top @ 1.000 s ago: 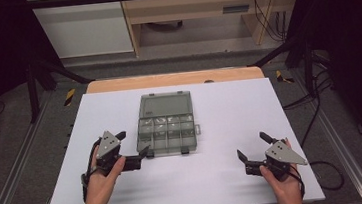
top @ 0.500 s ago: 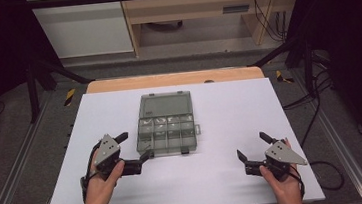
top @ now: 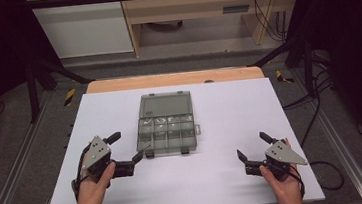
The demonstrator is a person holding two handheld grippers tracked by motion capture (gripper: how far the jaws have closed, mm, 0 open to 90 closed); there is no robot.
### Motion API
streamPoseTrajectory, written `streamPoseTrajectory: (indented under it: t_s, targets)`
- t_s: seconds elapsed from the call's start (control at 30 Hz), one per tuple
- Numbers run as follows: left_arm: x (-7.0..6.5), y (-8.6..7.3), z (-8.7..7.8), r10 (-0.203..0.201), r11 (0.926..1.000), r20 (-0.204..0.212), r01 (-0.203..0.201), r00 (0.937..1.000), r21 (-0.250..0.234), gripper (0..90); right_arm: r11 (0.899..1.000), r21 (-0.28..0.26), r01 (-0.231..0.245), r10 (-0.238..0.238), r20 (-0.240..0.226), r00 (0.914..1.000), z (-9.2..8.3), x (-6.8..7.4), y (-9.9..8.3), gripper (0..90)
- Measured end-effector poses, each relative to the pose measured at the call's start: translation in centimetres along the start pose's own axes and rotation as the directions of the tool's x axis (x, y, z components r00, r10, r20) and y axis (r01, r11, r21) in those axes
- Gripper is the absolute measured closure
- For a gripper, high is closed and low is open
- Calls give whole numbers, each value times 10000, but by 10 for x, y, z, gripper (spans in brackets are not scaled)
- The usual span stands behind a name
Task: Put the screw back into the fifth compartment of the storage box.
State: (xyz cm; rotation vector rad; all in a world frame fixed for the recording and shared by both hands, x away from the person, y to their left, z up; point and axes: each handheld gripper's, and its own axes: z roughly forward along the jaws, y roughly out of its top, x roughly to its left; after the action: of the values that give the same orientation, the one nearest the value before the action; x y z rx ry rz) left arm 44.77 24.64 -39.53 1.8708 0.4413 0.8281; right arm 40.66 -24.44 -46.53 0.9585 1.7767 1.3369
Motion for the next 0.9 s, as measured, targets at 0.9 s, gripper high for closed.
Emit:
streamPoseTrajectory:
  t_s: [0.9]
  targets:
    - [17, -18, -37, -18, 9988, -521, -8, 9986, -493, 19, 10000, 14, 25, -25, -13, 10000, 0, 1, 0, 37]
